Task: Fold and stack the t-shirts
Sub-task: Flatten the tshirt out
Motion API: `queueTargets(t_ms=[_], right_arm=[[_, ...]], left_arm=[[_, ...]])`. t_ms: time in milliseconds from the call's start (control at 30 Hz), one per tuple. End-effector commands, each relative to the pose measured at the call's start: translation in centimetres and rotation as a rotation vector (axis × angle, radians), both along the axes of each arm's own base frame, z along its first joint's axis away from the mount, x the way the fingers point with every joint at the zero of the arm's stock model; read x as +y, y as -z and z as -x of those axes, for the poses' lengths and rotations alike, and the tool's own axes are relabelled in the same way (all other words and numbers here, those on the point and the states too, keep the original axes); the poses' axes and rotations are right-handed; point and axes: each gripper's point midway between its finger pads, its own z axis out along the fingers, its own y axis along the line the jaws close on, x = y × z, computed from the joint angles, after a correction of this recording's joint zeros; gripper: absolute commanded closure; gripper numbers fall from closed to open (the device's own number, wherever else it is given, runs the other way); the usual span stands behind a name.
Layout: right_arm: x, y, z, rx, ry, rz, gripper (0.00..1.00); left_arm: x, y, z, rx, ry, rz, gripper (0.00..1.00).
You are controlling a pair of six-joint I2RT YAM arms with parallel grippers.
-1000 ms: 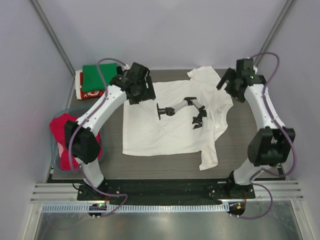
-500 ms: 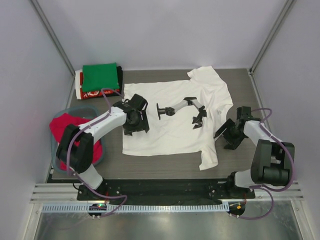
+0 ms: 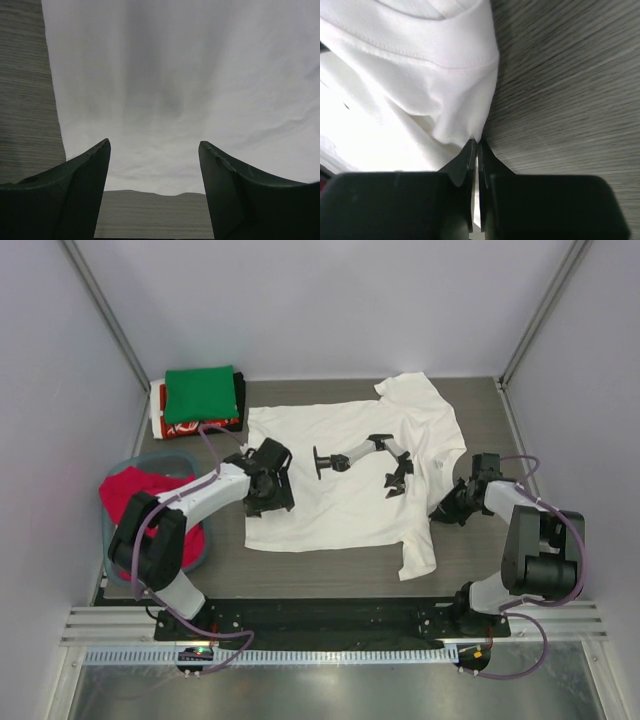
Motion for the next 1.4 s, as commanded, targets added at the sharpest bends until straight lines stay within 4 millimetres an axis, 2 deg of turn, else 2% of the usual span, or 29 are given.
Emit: queueTargets(t_ms=[0, 67, 100, 133, 233, 333, 467, 500, 533, 567, 633, 667, 833, 900, 1033, 1100, 1200, 1367], right_arm=[[-1.6, 0.1, -0.2, -0.02, 0.006, 0.089, 0.98], [-3.2, -1.2, -0.1, -0.029, 0.036, 0.172, 0.99], [-3.2, -1.8, 0.1, -0.033, 0.033, 0.174, 0.99], [-4.6, -2.6, -0.1, -0.04, 0.063, 0.242, 0.99], [-7.6, -5.3, 0.6, -0.054, 0.134, 0.399, 0.99], [-9.3, -7.5, 1.3, -0.087, 0.193, 0.495, 0.99], [-10.9, -8.6, 2.3, -0.087, 0.244, 0.579, 0.98], [-11.0, -8.7, 2.4, -0.083, 0.249, 0.583, 0.93], [-11.1, -8.8, 2.3, -0.086, 0.253, 0.583, 0.74], [-10.2, -8.8, 1.9, -0.099, 0.23, 0.541, 0.62], [-9.0, -8.8, 1.4, -0.117, 0.195, 0.48, 0.32], [-8.0, -8.5, 1.3, -0.117, 0.174, 0.425, 0.3], [-4.5, -7.0, 2.8, -0.108, 0.138, 0.275, 0.29], [-2.7, -6.6, 3.4, -0.124, 0.116, 0.206, 0.3], [-0.8, -3.6, 5.7, -0.062, 0.105, 0.143, 0.37], [-0.4, -2.8, 5.9, -0.048, 0.106, 0.129, 0.4], [-0.6, -2.2, 5.8, -0.036, 0.13, 0.141, 0.52], [-1.6, -0.7, 6.4, 0.007, 0.181, 0.192, 0.62]], left_arm=[[1.2, 1.0, -1.1, -0.032, -0.067, -0.012, 0.28], [2.7, 2.1, -1.0, -0.006, -0.099, -0.029, 0.3], [3.2, 2.3, -0.9, 0.002, -0.111, -0.034, 0.3], [4.2, 2.8, -0.8, 0.015, -0.133, -0.044, 0.3], [5.6, 3.3, -0.8, 0.024, -0.153, -0.062, 0.32], [7.4, 3.9, -1.1, 0.04, -0.191, -0.082, 0.32], [8.2, 4.4, -1.5, 0.059, -0.207, -0.085, 0.33], [8.2, 4.5, -1.4, 0.066, -0.202, -0.086, 0.34], [7.9, 4.3, -1.6, 0.064, -0.196, -0.075, 0.34], [7.8, 4.1, -1.6, 0.064, -0.195, -0.066, 0.34], [7.4, 2.9, -1.8, 0.032, -0.183, -0.059, 0.35], [7.3, 2.4, -1.9, 0.015, -0.18, -0.068, 0.34], [5.9, -0.7, -1.5, -0.041, -0.136, -0.057, 0.34], [5.5, -1.1, -1.1, -0.048, -0.128, -0.051, 0.34], [4.3, -1.4, 0.2, -0.052, -0.11, -0.02, 0.34], [3.9, -1.5, 0.4, -0.058, -0.108, -0.004, 0.34], [3.4, -0.9, 1.0, -0.05, -0.107, 0.014, 0.34], [3.0, 1.0, 2.3, -0.015, -0.114, 0.055, 0.33]])
